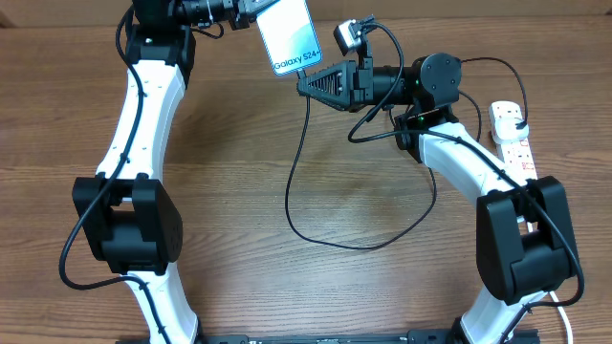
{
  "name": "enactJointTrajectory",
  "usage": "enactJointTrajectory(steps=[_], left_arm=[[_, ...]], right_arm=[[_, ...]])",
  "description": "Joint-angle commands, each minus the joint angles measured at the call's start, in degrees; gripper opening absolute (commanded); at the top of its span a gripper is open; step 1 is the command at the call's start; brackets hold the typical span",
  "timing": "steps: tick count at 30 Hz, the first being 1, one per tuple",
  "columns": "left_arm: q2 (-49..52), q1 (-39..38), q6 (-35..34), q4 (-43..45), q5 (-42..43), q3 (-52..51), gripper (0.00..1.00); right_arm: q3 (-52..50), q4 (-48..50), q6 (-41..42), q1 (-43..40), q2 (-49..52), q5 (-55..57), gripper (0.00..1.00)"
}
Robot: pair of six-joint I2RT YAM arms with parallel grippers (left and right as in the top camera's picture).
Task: Plug charger to phone and switch on socket
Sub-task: 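Push the plug into the phone's port with the right gripper, then open the right gripper and retract it from the phone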
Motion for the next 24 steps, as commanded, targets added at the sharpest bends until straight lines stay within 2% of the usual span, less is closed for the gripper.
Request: enactJointTrajectory(steps=[1,4,5,6,9,15,19,20,22,24], left_arm=[[-1.62,-2.99,1.16,0.00,10.08,0.50,0.04],[-1.62,-2.45,1.20,0.00,9.38,0.50,0.04],[-1.62,-1.99,2.45,-0.02,8.76,0.50,0.04],[-1.62,-1.73,2.95,-0.02,8.59,0.50,0.04],[-1.62,0.09,4.26,-1.09,8.22,0.48,0.04],[-1.62,4.24,6.12,-8.55,8.13,0.48,0.04],[-1.62,5.38,8.02,-11.82,7.74,0.48,0.04],[-1.62,5.40,8.41,-11.93,7.56,0.48,0.04],[-1.62,5.40,8.87,-11.87,7.50,0.48,0.04],[-1.62,5.35,10.34,-11.89,7.48,0.46,0.04]], right_arm=[[0.87,0.17,-0.50,-0.72,-1.22,9.97,0.07],[0.87,0.20,-0.57,-0.72,-1.22,8.39,0.58],[0.87,0.44,-0.61,-0.72,-1.22,8.20,0.71],[0.87,1.27,-0.72,-0.72,-1.22,8.15,0.75],[0.87,5.14,-0.04,-1.49,-1.22,8.15,0.82],[0.87,4.02,1.20,-4.98,-1.22,8.15,0.83],[0.87,-7.96,-2.49,-7.21,-1.22,7.93,0.83],[0.85,-15.76,-6.60,-7.72,-1.22,7.91,0.83],[0.85,-24.90,-12.24,-8.09,-1.22,7.93,0.82],[0.85,-36.54,-21.33,-8.11,-1.22,8.04,0.79]])
